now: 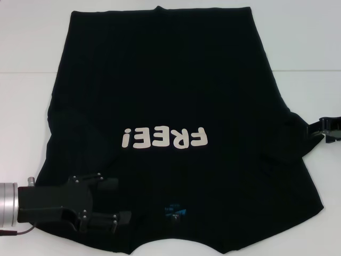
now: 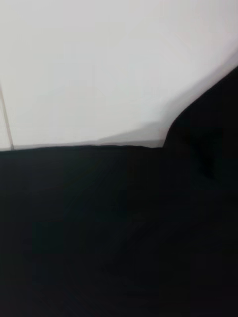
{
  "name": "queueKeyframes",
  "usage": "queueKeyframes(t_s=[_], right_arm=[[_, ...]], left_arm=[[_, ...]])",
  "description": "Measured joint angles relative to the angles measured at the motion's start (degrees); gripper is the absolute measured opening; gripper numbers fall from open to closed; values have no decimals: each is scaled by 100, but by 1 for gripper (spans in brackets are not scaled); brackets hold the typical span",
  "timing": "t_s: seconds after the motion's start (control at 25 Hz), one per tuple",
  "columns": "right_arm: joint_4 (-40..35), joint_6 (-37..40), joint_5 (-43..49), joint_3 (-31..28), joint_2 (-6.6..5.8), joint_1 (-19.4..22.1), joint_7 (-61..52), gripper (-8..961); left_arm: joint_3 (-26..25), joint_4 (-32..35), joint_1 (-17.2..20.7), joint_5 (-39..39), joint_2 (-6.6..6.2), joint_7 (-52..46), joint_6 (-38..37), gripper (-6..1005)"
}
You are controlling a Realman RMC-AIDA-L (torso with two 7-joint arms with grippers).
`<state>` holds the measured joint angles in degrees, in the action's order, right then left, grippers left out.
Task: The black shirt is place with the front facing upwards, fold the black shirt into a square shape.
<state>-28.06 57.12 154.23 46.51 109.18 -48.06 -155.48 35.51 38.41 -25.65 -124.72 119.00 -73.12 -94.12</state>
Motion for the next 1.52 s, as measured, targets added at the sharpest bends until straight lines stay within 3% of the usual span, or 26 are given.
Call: queueKeyframes(t_s=[0.84, 1.28, 1.4, 1.52], right_arm=[[86, -142, 10, 17, 25, -20, -12, 627], [58, -130, 19, 101, 25, -19, -8, 162], [22, -96, 20, 108, 25, -18, -8, 66], [10, -85, 20, 108, 24, -19, -3, 52]], left_arm=[[-1, 0, 17, 0, 0, 0, -7, 919], [-16, 0, 23, 0, 0, 0, -4, 919], [-20, 0, 25, 0, 0, 0, -7, 919], [-25, 0, 25, 0, 0, 0, -9, 919]])
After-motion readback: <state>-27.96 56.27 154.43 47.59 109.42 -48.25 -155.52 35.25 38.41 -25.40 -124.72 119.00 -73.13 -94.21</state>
